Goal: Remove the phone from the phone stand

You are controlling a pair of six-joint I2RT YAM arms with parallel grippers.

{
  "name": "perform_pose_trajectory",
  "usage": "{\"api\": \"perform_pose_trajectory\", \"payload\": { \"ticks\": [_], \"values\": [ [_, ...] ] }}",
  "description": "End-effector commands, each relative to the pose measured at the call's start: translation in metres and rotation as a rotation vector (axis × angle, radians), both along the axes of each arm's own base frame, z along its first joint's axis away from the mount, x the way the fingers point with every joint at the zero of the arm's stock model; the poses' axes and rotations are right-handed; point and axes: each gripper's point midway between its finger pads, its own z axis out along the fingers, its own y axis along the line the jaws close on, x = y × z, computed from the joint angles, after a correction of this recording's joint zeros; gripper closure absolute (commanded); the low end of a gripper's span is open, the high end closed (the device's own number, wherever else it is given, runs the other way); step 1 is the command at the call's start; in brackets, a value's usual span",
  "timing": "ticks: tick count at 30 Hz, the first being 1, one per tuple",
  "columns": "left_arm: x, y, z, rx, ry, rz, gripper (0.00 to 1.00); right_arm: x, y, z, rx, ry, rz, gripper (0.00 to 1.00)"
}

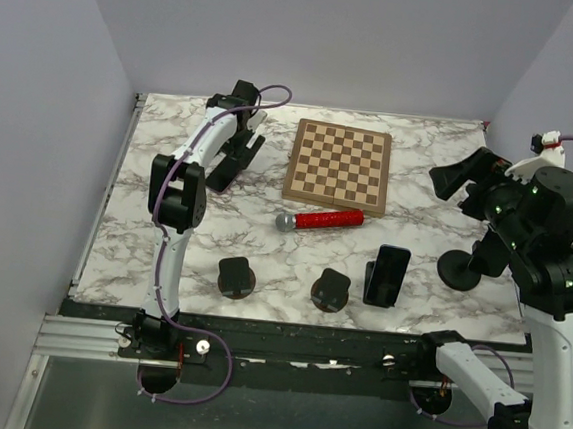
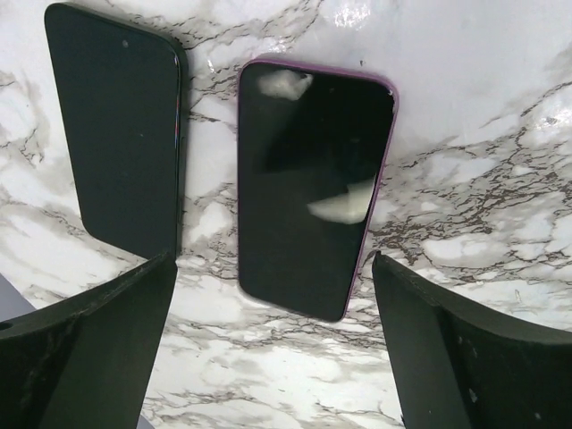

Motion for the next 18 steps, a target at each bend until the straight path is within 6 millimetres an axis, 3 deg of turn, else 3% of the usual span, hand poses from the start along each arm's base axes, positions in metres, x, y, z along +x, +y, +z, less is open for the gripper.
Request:
{"api": "perform_pose_trajectory", "payload": {
  "ticks": [1,4,8,14,16,18],
  "values": [
    [0.007,0.001,0.026,0.006,-0.078,0.024,0.01,-0.007,0.002,0.016,0.007,-0.042,0.024,0.00],
    [0.005,-0.002,0.043,-0.018,-0.112,0.037,0.02,-0.008,0.002,0.017,0.008,-0.046,0.024,0.00],
    [-0.005,-0.020,0.061,-0.099,-0.138,0.036,0.04,-0.010,0.003,0.017,0.014,-0.053,0.025,0.00],
    [-0.030,-0.075,0.064,-0.462,-0.033,0.084,0.54,-0.011,0.005,0.020,0.035,-0.074,0.030,0.00],
    [-0.034,-0.087,0.061,-0.620,0.020,0.168,0.64,-0.012,0.004,0.024,0.040,-0.084,0.029,0.00],
    [-0.032,-0.089,0.055,-0.737,0.057,0.276,0.65,-0.014,0.004,0.027,0.047,-0.094,0.024,0.00]
  ]
}}
